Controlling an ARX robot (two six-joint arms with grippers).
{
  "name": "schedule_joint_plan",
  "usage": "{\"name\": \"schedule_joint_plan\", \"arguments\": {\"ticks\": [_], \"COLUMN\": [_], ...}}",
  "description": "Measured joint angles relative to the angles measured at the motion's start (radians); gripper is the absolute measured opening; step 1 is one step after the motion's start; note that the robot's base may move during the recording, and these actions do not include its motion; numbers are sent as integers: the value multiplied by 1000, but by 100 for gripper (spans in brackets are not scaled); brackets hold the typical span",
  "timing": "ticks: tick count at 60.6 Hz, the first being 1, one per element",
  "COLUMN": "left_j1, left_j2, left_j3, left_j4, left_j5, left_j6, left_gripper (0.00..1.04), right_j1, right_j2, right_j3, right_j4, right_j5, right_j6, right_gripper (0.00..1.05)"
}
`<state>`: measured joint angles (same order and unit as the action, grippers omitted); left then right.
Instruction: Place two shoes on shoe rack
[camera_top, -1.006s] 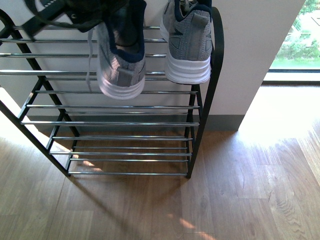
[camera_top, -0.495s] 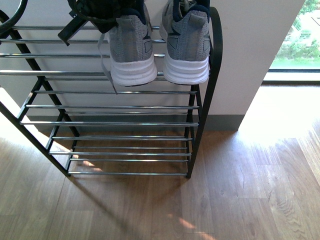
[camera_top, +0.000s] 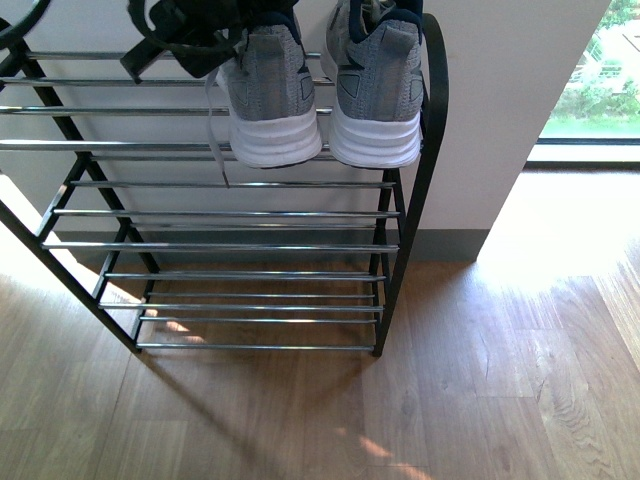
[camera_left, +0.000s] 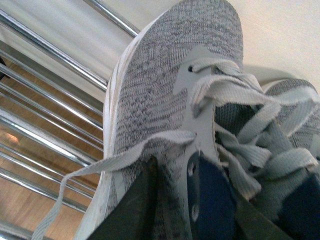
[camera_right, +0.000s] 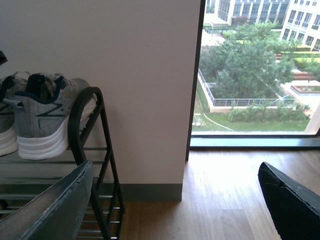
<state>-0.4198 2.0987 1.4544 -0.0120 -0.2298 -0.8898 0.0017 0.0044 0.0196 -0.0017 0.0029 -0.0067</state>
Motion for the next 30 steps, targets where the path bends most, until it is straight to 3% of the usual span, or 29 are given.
{"name": "schedule_joint_plan", "arguments": {"ticks": [11, 18, 19, 21, 25, 30], "left_j1": [-7, -6, -6, 1, 26, 58], "left_j2": [-177, -282, -287, -313, -350, -399], "left_j3": [-157, -265, -281, -371, -528, -677], "left_j4": [-2, 26, 55, 260, 585, 821], "left_j5": [19, -85, -99, -150, -137, -115], "left_j6": [6, 73, 85, 194, 430, 610], "left_gripper": [64, 83, 82, 76, 64, 52], "right_j1": [0, 0, 0, 0, 0, 0], "right_j2": [0, 0, 0, 0, 0, 0], "right_j3": [0, 0, 0, 0, 0, 0], "right_j4": [0, 0, 0, 0, 0, 0], "right_j5": [0, 0, 0, 0, 0, 0], "right_j6": [0, 0, 0, 0, 0, 0], "right_gripper": [96, 96, 96, 96, 96, 96]}}
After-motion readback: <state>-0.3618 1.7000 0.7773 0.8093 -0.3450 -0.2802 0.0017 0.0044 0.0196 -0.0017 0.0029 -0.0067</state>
